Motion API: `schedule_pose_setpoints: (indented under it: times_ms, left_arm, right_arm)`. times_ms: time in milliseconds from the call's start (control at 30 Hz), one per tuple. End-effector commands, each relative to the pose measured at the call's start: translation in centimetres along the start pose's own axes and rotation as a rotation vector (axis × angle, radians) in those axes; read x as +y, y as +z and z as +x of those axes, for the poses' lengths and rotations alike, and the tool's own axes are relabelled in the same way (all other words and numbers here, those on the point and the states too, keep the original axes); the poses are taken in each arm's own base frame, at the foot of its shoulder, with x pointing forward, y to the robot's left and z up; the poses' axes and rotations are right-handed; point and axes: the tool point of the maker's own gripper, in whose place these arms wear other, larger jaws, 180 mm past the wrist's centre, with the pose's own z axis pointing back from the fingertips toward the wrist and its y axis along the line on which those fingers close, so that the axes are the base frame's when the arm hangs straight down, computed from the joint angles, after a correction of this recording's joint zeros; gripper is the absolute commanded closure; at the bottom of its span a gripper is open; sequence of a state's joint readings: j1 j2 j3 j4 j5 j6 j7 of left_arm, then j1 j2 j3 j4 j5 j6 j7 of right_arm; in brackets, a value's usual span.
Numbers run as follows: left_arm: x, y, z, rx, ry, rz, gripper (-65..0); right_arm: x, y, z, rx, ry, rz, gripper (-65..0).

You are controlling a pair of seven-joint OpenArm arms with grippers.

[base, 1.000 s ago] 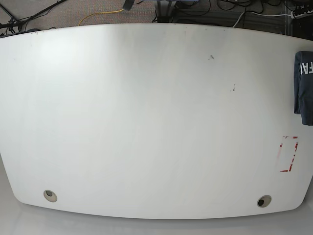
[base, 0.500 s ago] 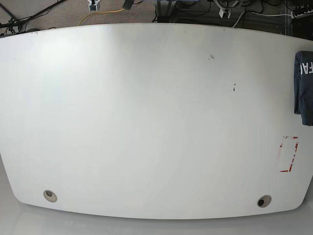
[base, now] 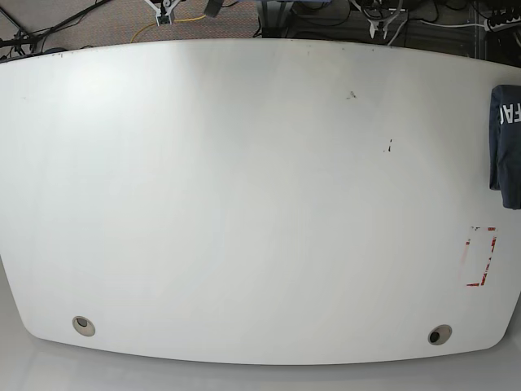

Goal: Fold the T-shirt properly

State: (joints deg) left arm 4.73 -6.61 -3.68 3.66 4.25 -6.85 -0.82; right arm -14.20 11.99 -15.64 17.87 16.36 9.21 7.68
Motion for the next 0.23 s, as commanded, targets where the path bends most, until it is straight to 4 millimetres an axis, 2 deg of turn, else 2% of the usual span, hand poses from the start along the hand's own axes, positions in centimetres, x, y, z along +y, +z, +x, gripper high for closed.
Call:
schedule_pose_setpoints:
  times_ms: [0,200]
  left_arm:
    - [0.1,0.0,-0.2,0.006,-0.002,0.003,-31.9]
    - [-1.1,-0.1,-0.3,0.008,0.001,-0.016,-31.9]
  right_arm:
    - [-0.5,0.2,-0.2,0.001,0.001,-0.005,-17.3]
    - [-0.5,0.2,-0.2,0.001,0.001,-0.002,-17.3]
